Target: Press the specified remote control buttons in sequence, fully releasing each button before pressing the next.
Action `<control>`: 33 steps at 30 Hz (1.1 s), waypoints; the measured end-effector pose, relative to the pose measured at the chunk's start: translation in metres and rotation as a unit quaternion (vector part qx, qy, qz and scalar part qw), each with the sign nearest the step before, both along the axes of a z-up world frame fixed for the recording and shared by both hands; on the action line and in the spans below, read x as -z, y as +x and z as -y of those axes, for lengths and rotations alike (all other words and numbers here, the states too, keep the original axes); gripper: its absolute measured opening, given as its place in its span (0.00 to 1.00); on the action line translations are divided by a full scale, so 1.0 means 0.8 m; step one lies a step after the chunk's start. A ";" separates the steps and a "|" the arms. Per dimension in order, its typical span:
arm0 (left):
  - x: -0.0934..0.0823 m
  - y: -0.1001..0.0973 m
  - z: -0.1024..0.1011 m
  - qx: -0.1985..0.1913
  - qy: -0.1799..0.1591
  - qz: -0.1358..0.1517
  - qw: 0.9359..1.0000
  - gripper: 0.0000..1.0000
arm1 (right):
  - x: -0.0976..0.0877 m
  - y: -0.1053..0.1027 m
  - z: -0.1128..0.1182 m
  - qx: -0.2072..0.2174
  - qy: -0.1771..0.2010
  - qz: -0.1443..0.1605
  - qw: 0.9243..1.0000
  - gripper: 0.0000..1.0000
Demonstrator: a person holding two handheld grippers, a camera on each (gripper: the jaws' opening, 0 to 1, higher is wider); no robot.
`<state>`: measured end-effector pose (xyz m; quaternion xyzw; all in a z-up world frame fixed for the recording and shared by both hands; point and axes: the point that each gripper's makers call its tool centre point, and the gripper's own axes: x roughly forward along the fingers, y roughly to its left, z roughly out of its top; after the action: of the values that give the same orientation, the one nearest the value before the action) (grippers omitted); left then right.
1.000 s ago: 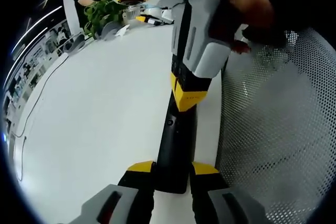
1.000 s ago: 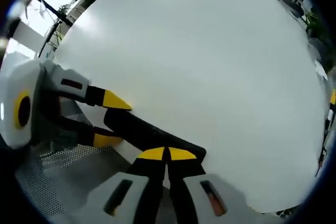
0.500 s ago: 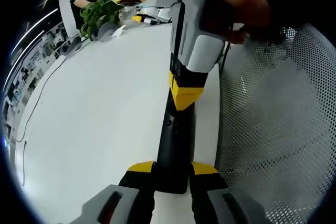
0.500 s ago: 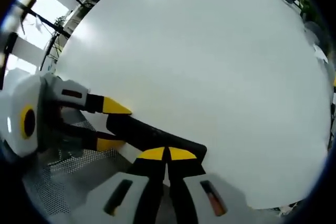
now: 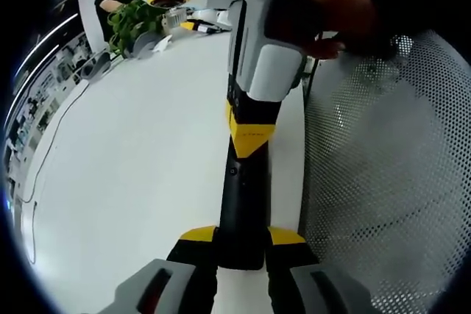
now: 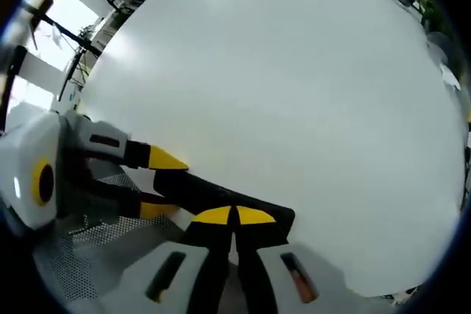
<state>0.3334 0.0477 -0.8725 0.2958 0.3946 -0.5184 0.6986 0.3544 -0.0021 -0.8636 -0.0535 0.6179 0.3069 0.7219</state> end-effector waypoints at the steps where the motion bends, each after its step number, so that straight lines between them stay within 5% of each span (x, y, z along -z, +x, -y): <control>1: 0.000 0.000 0.000 -0.001 0.000 0.000 1.000 0.24 | 0.001 0.001 -0.002 -0.004 0.001 0.004 1.000 0.00; 12: -0.001 -0.001 0.000 -0.004 -0.005 0.001 1.000 0.24 | 0.001 0.001 -0.010 -0.022 0.012 0.021 0.999 0.00; 33: -0.001 0.000 0.000 -0.007 -0.011 0.001 1.000 0.24 | 0.003 0.005 -0.007 0.082 0.003 -0.035 0.996 0.00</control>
<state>0.3330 0.0476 -0.8721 0.2857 0.3899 -0.5178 0.7059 0.3586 0.0038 -0.8659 0.0106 0.6442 0.2500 0.7228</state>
